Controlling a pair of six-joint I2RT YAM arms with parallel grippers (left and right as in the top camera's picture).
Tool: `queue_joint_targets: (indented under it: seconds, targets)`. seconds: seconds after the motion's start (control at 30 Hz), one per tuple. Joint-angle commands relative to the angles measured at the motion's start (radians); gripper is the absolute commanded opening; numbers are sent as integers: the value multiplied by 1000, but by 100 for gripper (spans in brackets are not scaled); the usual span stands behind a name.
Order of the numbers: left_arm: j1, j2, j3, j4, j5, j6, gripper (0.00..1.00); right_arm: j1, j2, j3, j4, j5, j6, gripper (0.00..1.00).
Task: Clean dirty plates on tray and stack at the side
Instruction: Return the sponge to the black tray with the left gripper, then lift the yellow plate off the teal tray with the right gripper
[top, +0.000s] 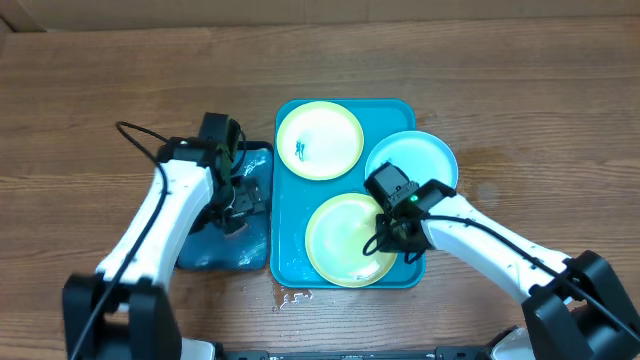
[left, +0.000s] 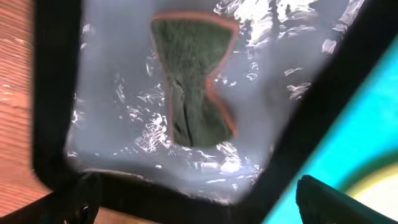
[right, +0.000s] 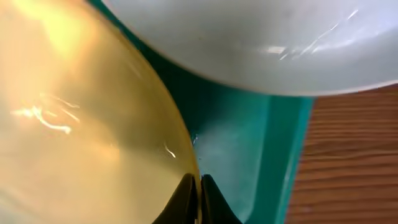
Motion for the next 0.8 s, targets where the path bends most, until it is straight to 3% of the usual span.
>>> queue_joint_targets:
  seconds: [0.0,0.3,0.47,0.77]
  targets:
    - [6,-151,111,-48,22,19,100,0,-39,129,-47,100,-34,4]
    - [13,-378,248,-125,-54,18,100,3,-38,348,-21,140,-118,4]
    - [13,-483,280,-163,-72,18,100,116,-34,378,237,143,-169,4]
    - [13,-632,285,-180,-72,18,100,357,130,378,515,501,-288,4]
